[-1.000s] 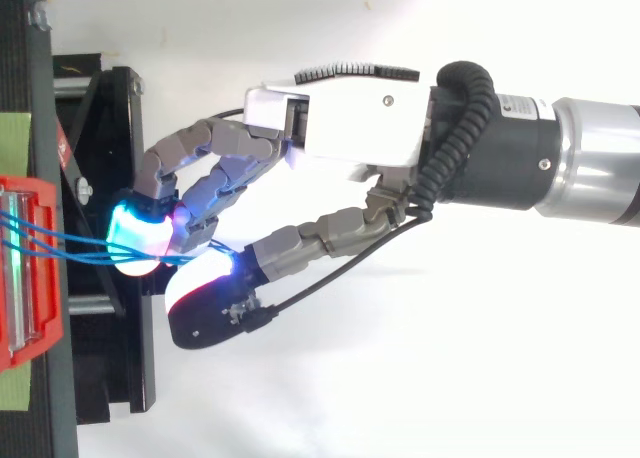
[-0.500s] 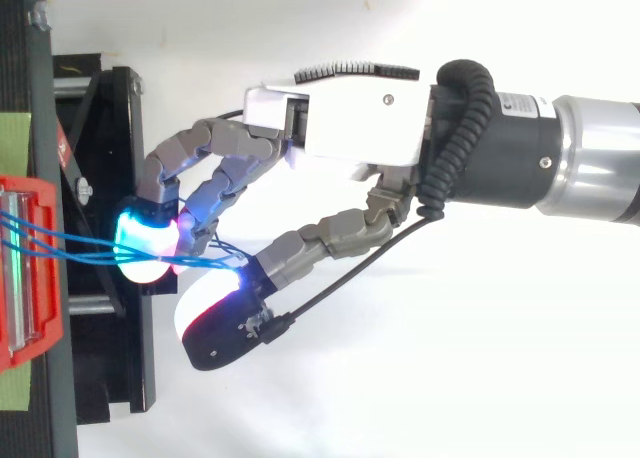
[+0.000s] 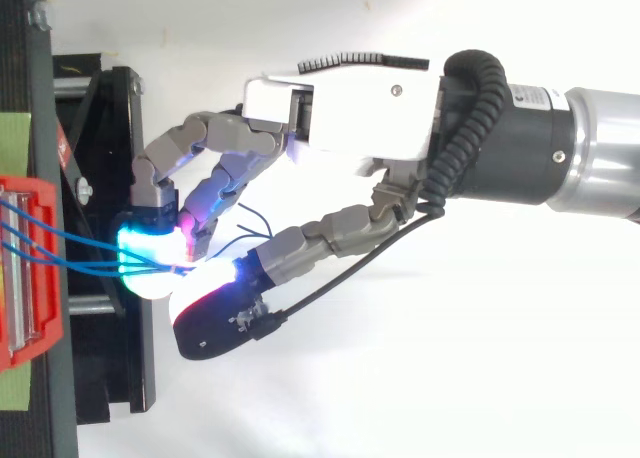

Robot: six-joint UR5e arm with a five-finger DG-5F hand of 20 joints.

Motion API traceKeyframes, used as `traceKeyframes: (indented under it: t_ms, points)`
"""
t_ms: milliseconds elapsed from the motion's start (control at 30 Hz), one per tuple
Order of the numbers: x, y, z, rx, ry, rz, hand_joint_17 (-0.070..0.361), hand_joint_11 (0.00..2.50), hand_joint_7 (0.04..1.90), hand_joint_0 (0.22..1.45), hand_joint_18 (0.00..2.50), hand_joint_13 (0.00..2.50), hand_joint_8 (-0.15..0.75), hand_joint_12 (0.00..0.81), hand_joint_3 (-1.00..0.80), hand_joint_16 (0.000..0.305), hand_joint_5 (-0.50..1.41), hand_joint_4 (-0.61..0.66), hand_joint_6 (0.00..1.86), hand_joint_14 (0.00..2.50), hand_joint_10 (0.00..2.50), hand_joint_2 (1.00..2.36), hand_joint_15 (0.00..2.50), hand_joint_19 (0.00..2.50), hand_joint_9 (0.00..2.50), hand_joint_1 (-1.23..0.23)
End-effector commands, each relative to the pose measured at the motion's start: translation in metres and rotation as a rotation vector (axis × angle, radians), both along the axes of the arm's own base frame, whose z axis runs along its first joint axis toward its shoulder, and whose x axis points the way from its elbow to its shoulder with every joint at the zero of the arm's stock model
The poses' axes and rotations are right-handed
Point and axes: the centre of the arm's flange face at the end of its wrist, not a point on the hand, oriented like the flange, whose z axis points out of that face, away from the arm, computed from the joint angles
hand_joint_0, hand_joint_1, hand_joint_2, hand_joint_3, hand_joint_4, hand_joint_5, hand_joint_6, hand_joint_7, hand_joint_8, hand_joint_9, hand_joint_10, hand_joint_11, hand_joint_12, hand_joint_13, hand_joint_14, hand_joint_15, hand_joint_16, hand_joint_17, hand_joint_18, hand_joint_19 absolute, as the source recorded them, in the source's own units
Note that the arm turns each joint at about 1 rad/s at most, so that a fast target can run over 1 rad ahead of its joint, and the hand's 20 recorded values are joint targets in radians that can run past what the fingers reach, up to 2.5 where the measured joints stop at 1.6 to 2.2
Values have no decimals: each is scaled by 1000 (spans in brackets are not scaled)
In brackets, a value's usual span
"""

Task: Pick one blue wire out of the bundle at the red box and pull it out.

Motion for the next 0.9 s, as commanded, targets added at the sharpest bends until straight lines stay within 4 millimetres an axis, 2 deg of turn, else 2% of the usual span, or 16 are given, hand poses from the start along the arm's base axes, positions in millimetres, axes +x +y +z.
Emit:
traceKeyframes:
  t_ms: [0, 167, 267, 600, 767, 867]
  points:
    - [0, 0, 0, 0, -1, 0, 124, 530, 1014, 653, 803, 860, 358, 434, -291, 55, -158, 105, 957, 15, 10, 1014, 462, 443, 816, -816]
    - [0, 0, 4, 1, -6, 0, 124, 534, 974, 645, 802, 862, 356, 434, -314, 55, -157, 133, 960, 17, 12, 1013, 462, 451, 826, -791]
    - [-1, 0, 5, 1, -7, 0, 125, 525, 918, 599, 791, 857, 357, 433, -368, 55, -155, 194, 949, 17, 13, 1010, 476, 479, 835, -726]
    - [-1, 0, 5, 0, -4, 0, 127, 531, 976, 568, 783, 866, 367, 435, -378, 56, -146, 200, 920, 15, 10, 1009, 488, 499, 873, -598]
    - [-1, 0, 5, 0, -4, 0, 127, 532, 998, 563, 778, 869, 368, 434, -330, 57, -141, 190, 917, 15, 10, 1012, 490, 506, 884, -581]
    - [-1, 0, 6, 0, -6, 2, 127, 535, 1012, 571, 777, 872, 371, 437, -295, 56, -140, 190, 917, 15, 10, 1013, 486, 507, 886, -624]
